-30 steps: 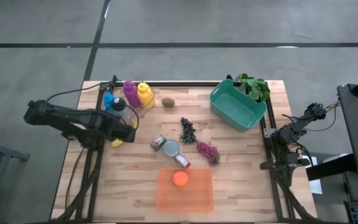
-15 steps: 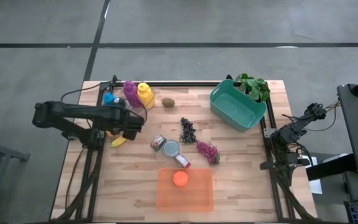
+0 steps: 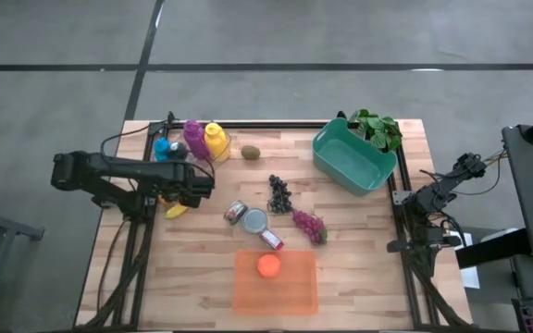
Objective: Pick & Place Food Item
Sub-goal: Put the yellow mango into the orange bin
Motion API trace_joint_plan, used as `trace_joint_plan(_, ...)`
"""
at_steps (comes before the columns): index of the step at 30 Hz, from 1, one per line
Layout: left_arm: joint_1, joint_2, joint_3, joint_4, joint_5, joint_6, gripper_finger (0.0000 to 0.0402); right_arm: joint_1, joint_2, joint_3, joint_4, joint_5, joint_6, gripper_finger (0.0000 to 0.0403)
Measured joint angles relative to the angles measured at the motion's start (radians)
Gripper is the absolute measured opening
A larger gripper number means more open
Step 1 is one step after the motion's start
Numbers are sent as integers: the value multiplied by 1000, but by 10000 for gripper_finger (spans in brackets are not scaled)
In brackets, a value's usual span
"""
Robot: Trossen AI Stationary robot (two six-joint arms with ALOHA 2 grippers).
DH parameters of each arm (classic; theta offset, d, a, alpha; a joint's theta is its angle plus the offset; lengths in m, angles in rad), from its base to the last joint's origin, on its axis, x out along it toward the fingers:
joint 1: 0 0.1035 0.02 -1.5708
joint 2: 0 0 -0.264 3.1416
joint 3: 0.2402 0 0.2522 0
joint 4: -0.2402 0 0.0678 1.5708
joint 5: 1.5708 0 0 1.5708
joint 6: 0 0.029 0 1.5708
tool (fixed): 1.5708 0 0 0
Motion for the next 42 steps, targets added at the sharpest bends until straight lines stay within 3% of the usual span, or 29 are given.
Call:
trace_joint_plan(6,34,0,-32,57,-53,17,331,0,0,0,0,0,0,8)
trace_joint_plan(9,44,0,-25,58,-112,84,331,0,0,0,0,0,0,8)
trace_joint_plan(14,52,0,-25,70,-123,229,330,0,0,0,0,0,0,8)
trace_joint_plan(20,66,0,-25,74,-124,185,330,0,0,0,0,0,0,8)
trace_joint_plan(31,73,-1,-14,76,23,80,330,0,0,0,0,0,0,8)
trace_joint_plan(42,71,-2,142,-30,119,19,330,0,0,0,0,0,0,8)
